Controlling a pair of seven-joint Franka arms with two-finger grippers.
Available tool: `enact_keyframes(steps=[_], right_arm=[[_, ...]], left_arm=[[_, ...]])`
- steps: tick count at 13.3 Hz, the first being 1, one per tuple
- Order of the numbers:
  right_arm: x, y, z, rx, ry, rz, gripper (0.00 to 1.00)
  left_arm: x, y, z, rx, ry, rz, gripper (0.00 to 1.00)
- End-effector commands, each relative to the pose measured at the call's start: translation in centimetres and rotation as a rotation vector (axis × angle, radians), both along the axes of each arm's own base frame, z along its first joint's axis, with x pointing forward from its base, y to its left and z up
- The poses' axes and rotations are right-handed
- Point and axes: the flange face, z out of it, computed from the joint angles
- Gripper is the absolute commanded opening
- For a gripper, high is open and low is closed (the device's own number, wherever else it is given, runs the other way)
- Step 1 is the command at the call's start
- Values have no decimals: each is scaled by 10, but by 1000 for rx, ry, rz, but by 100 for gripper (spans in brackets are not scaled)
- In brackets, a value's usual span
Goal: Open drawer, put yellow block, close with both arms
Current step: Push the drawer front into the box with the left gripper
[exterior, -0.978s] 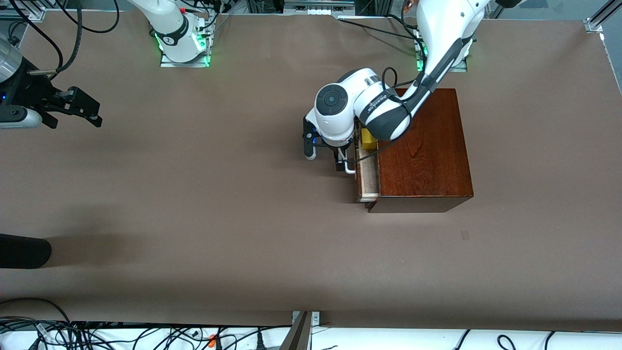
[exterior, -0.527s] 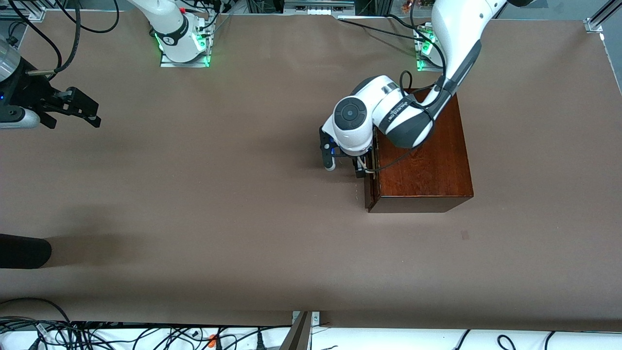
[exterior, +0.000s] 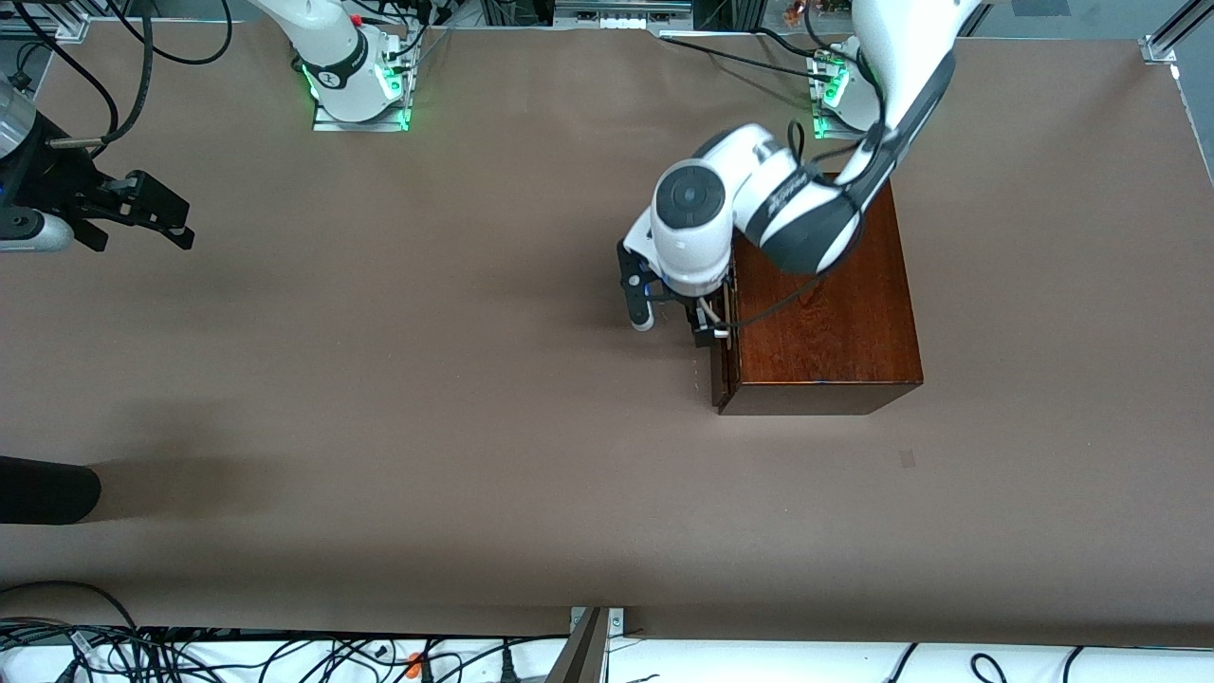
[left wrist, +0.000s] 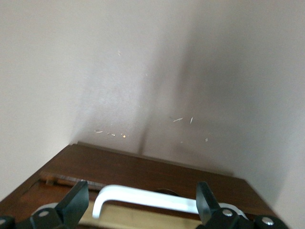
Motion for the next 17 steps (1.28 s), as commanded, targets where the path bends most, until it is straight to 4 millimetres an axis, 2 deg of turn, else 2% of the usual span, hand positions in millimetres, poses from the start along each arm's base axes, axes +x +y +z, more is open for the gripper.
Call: enact_keyframes(steps=[1,2,3,5,7,9,11,12,14,17], right_arm=[[2,-4,6,16,-11,-12,100],[2,-5,5,16,-12,-14,100],[3,-5,6,16,-13,-14,100],[3,-3,4,16,-11,-11,100],[3,-4,4,18,-11,-12,100],[3,-4,4,18,-11,-12,100],[3,-4,3,17,-8,-12,100],[3,-4,3,18,-10,-12,100],[3,-4,3,18,-10,-12,100],[3,-3,3,18,-10,-11,100]], left_arm=[[-15,12,72,-3,10,199,100],[-11,24,95,28,16,272,100],[0,45,116,54,28,345,100],[29,107,160,74,47,465,100],[48,160,183,80,63,540,100],[54,204,210,78,37,618,100],[54,230,228,82,-2,684,100],[53,249,237,85,-31,751,100],[42,284,241,47,-12,912,100],[31,336,232,16,-85,1078,100]])
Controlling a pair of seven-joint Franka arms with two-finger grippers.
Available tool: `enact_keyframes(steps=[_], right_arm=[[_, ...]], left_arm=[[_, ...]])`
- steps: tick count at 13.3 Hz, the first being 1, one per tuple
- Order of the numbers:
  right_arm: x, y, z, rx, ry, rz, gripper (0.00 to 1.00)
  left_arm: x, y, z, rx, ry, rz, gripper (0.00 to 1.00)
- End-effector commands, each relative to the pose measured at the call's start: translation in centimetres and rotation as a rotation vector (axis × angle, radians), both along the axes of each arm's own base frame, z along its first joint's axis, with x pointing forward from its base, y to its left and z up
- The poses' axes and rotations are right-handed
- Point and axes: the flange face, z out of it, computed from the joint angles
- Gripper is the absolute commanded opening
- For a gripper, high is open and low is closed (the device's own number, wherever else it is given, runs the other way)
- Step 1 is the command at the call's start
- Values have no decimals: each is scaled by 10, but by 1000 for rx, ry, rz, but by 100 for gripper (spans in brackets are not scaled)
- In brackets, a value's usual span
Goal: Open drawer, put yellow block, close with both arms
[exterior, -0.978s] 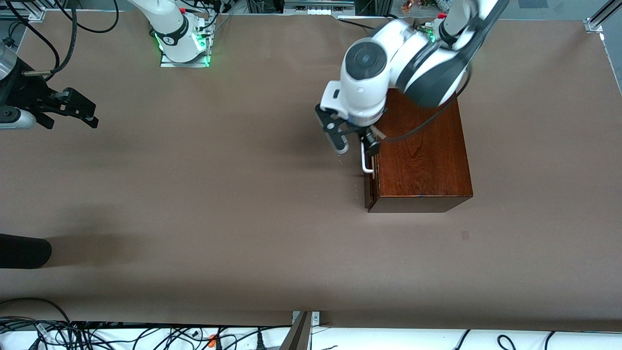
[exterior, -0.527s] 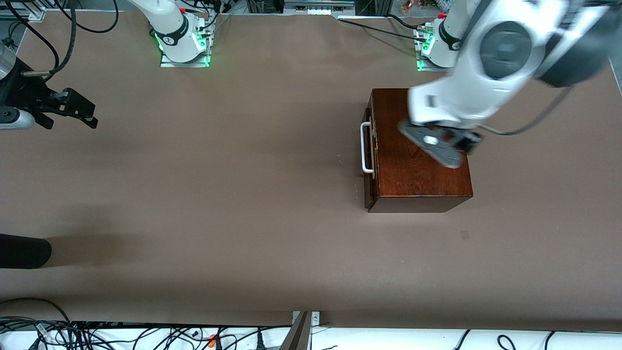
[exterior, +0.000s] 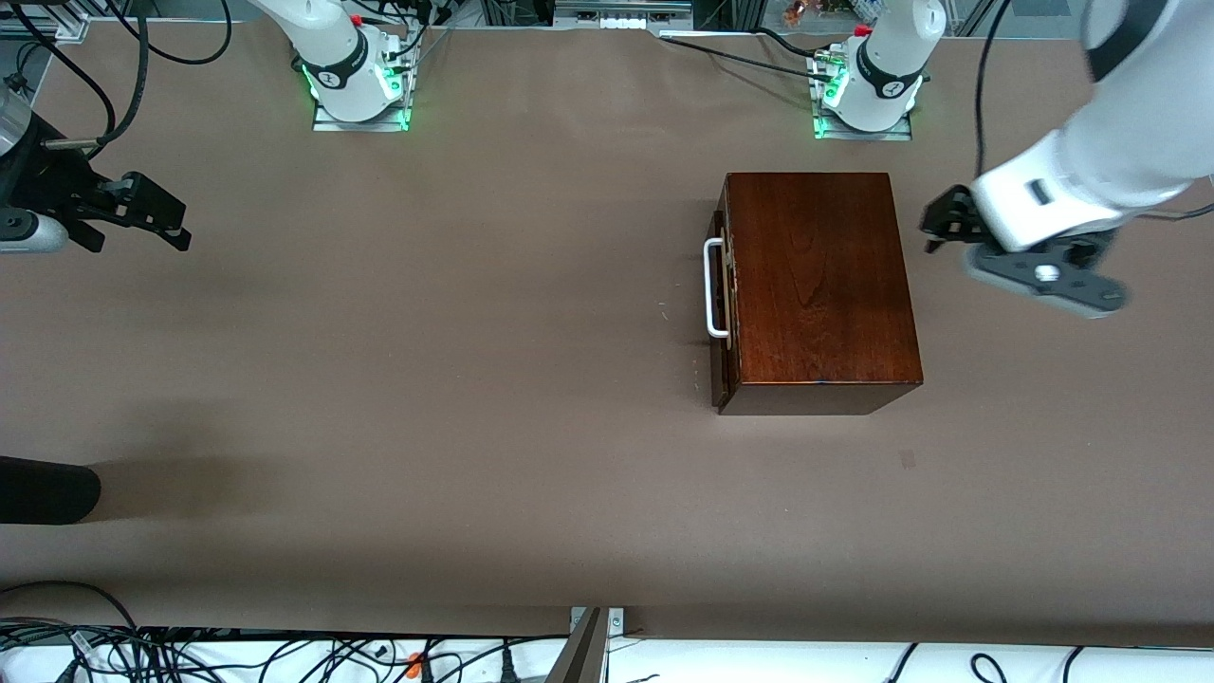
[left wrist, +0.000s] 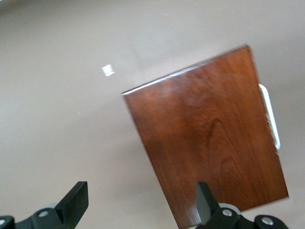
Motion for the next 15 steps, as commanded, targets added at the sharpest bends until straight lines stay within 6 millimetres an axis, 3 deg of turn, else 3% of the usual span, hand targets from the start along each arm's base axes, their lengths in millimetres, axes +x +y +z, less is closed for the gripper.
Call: enact_keyframes(steps=[1,3,5,12,15], right_arm=[[2,0,3,16,-7,-5,100],[2,-1,3,16,-7,-7,100],[2,-1,3,16,-7,-7,100],[2,0,3,16,-7,-5,100],[2,-1,3,16,-7,-7,100]], left_arm=[[-31,36,-10,-3,-34,115,100],[-33,55,-20,-19,-91,228,100],[-39,57,-24,-20,-122,346,100],[-32,66,-29,-7,-83,203,100],[-32,61,-26,-8,-89,202,100]])
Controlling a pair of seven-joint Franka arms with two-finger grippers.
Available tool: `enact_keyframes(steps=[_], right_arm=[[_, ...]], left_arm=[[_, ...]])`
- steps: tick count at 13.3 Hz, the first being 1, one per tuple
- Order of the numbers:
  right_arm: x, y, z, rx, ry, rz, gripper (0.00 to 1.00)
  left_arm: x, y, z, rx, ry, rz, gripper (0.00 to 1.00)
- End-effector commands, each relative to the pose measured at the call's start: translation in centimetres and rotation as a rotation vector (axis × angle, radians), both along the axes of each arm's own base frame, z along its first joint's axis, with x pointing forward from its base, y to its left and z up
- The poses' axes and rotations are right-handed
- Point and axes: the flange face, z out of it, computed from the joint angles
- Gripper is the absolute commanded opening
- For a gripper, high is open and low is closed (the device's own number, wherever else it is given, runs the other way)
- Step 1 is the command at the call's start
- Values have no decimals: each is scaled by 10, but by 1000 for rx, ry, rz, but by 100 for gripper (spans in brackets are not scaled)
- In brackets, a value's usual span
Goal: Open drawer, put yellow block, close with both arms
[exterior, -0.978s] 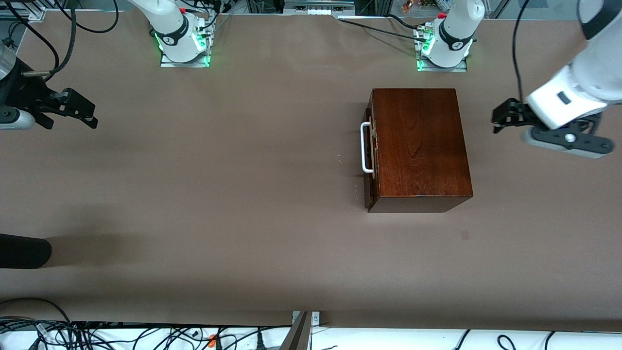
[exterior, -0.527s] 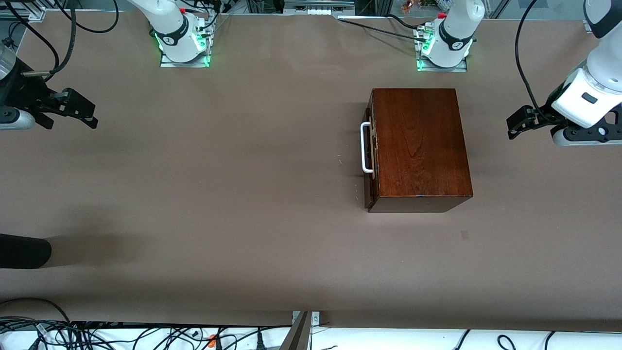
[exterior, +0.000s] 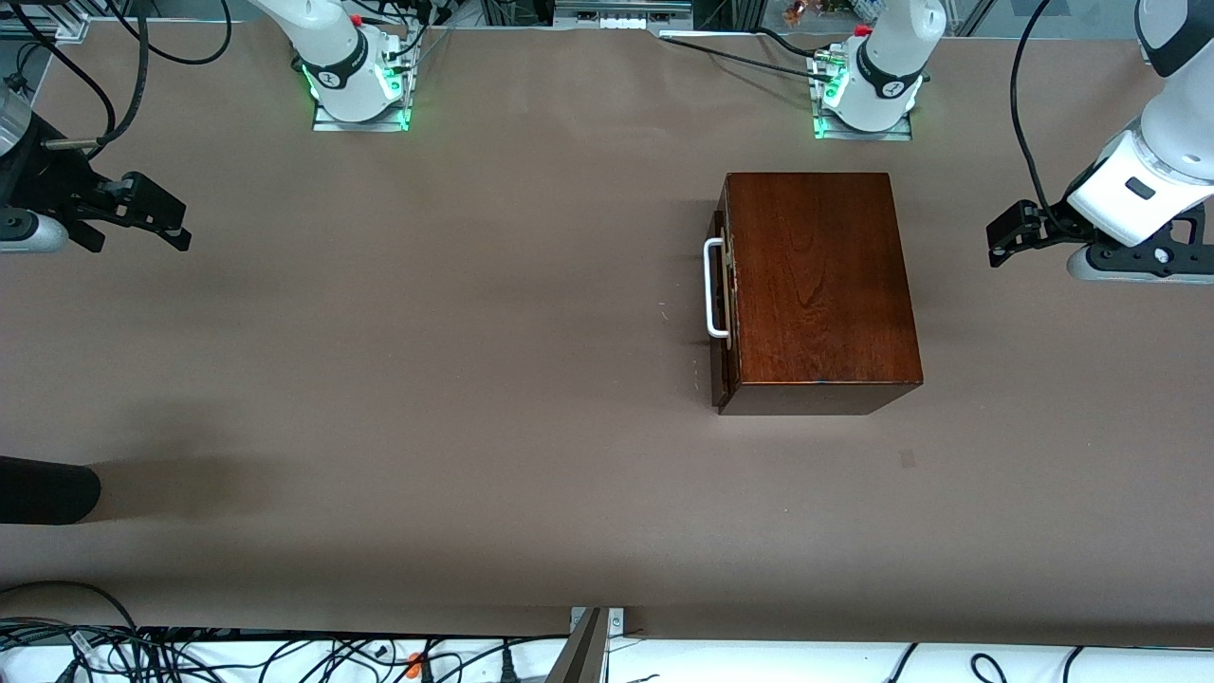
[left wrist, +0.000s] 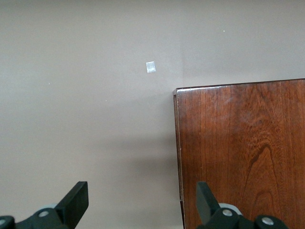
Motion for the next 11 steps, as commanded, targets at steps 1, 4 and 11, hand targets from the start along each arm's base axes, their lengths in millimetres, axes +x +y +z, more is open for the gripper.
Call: enact_keyframes(steps=[1,4,11], right_arm=[[2,-1,3,16,-7,-7,100],[2,0,3,16,-7,-5,100],[2,0,3,16,-7,-5,100]], left_arm=[[-1,-4,4,-9,1,-25,100],[-1,-6,5,-9,0,-36,100],[-1,-12,11,-9,-2,-41,100]])
